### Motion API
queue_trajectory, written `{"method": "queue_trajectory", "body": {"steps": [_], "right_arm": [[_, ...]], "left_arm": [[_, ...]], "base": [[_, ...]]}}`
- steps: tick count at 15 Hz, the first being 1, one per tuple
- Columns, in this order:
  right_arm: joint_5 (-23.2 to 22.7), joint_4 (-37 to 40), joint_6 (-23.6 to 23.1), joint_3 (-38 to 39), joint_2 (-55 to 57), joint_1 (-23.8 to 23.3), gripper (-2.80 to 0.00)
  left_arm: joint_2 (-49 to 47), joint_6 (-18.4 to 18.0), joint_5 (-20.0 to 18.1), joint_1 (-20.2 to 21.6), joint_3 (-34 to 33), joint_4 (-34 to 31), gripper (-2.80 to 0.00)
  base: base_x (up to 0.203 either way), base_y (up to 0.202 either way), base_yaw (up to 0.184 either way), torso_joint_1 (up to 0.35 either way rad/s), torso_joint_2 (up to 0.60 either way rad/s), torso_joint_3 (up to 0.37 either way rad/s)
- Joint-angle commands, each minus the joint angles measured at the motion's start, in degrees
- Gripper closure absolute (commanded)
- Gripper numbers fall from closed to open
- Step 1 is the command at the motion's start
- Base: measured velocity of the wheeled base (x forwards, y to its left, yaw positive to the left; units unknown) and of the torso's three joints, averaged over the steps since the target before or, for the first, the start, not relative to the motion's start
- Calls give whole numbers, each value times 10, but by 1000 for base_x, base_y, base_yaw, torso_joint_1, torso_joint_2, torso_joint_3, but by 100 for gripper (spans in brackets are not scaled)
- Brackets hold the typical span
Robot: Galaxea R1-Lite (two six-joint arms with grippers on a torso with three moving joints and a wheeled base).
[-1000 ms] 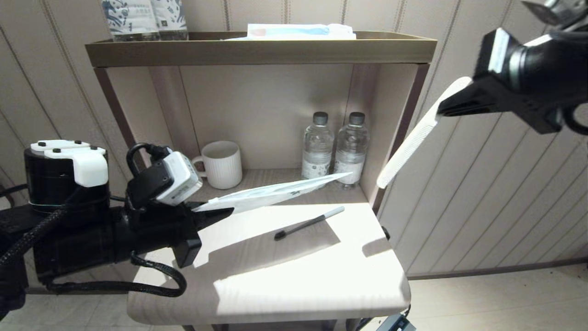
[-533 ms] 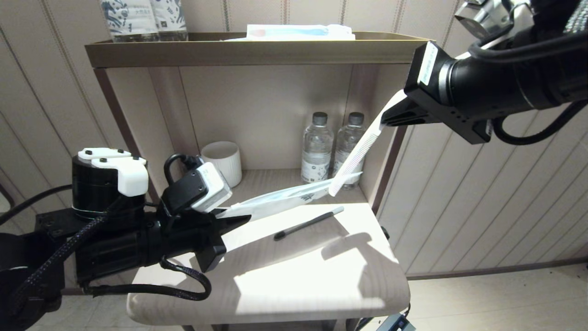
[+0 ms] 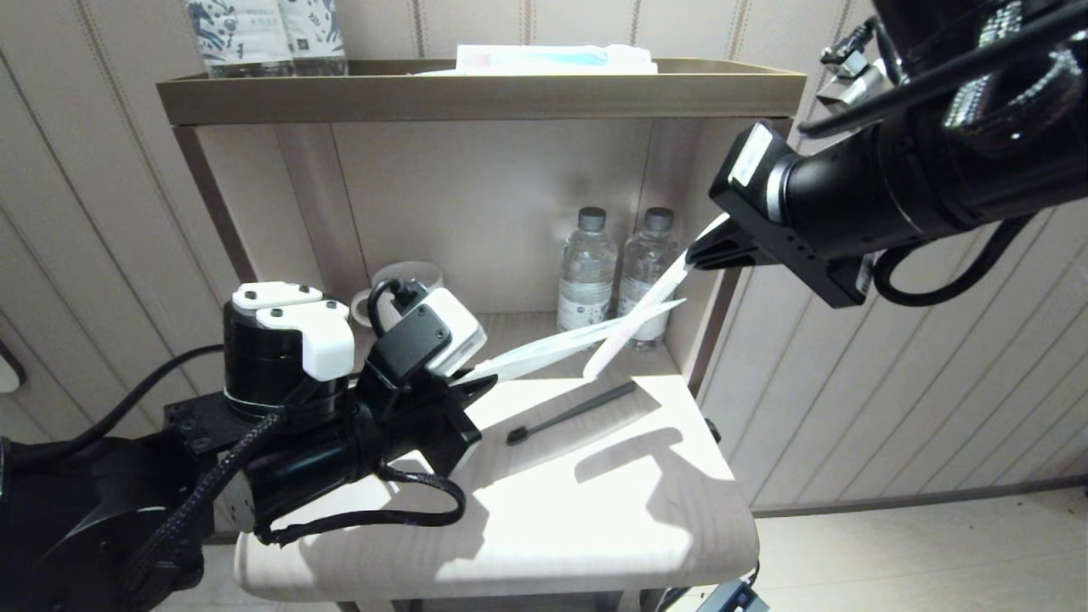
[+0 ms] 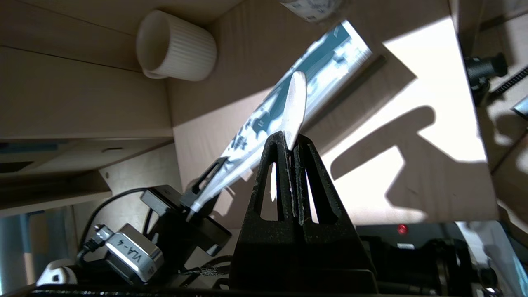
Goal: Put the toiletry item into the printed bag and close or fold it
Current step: Place the comb into the storage bag
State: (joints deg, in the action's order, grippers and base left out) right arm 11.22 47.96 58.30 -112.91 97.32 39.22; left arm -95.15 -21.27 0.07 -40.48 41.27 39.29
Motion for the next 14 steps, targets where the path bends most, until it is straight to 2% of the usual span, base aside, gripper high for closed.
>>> {"method": "queue_trajectory", "body": {"steps": [1,5,9,14], "right_arm": [[3,-2,2,3,-2,-3,0],[30,-31,3,3,-2,-5,0],[48,-50,5,3,0,-6,0],[49,-59,22,4,10,-5,0]], "left_arm": [[-5,-1,1,-3,-4,3,0],[0,0,-1,-4,-18,7,0],[0,19,-1,-12,-22,14,0],[-1,31,4,-32,-17,14,0]], "base": [[0,0,0,0,0,0],[0,0,0,0,0,0],[0,0,0,0,0,0],[0,0,0,0,0,0]]}}
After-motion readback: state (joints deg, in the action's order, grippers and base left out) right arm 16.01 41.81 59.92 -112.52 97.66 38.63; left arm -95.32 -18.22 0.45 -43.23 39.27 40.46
